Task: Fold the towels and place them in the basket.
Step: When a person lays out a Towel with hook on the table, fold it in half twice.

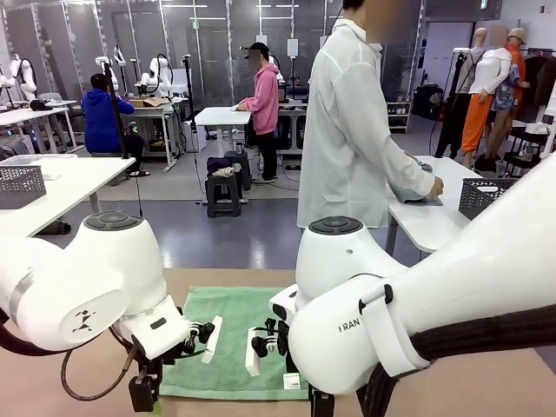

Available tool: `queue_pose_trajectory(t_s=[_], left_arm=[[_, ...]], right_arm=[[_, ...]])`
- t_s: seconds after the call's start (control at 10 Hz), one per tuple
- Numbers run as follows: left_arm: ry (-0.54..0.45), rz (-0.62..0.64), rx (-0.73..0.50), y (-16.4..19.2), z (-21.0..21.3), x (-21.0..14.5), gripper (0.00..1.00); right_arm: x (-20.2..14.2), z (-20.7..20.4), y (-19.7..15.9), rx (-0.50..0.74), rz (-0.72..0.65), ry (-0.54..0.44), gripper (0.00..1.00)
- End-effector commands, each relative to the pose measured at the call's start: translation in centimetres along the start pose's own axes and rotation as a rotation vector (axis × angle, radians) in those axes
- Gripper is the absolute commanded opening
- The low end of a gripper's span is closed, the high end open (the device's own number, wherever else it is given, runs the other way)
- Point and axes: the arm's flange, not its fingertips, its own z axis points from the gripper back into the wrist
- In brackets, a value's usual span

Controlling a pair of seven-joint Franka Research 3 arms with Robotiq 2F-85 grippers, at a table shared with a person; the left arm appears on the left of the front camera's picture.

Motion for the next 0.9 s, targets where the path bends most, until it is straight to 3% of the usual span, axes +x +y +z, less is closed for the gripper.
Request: queue_pose_trajectory(t_s=[0.0,0.8], left_arm=[[0.007,-0.006,0.028,1.0,-1.9,-0.3,1.00],[0.010,-0.008,0.010,2.6,-4.0,-0.7,1.00]], right_arm=[[-0.1,-1.0,-2.0,-0.008,0.020,-0.018,1.00],[-0.1,-1.8,-5.1,0.017,-0.005,0.001,1.00]])
